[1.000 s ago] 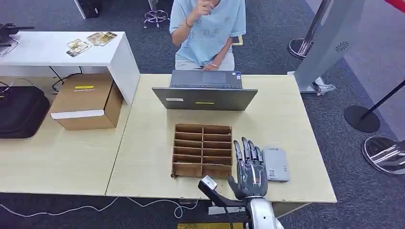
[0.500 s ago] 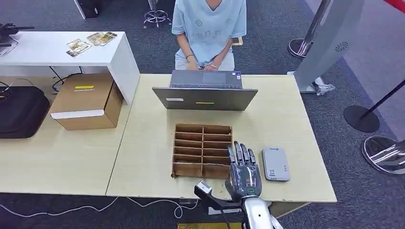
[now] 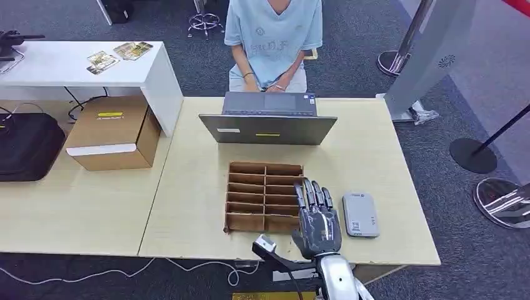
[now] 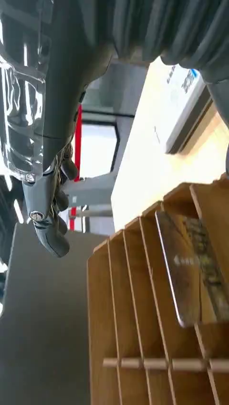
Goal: Pass the card to the sensor for recognition and then transmit it.
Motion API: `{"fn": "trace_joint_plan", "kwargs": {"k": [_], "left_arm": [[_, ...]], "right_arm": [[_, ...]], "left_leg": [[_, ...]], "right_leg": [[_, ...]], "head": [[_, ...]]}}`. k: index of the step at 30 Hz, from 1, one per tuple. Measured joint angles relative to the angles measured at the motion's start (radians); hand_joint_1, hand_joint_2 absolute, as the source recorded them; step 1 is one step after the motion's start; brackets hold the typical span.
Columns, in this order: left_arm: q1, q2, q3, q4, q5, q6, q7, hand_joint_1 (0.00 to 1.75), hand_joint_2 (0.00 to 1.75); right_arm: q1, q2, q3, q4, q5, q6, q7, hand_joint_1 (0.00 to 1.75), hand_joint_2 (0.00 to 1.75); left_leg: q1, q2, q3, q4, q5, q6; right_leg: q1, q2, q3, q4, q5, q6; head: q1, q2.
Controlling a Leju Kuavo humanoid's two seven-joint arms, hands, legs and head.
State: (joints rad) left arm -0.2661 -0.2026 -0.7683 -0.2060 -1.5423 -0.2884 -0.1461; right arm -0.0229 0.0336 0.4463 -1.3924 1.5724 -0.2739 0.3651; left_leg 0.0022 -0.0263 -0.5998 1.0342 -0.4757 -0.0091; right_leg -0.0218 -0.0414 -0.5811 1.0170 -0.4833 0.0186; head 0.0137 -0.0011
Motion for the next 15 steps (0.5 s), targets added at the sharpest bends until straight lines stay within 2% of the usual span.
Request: {"fn": "trace_joint_plan", "kwargs": {"k": [15], "left_arm": [[0.000, 0.000, 0.000, 0.000, 0.015, -0.006, 0.009, 0.00, 1.75]], "right_arm": [[0.001, 0.021, 0.015, -0.014, 0.000, 0.017, -0.044, 0.00, 1.75]], "left_leg": [[0.000, 0.000, 0.000, 0.000, 0.000, 0.000]], "right_leg": [[0.000, 0.000, 0.000, 0.000, 0.000, 0.000]], "head": [[0.000, 0.000]]}}
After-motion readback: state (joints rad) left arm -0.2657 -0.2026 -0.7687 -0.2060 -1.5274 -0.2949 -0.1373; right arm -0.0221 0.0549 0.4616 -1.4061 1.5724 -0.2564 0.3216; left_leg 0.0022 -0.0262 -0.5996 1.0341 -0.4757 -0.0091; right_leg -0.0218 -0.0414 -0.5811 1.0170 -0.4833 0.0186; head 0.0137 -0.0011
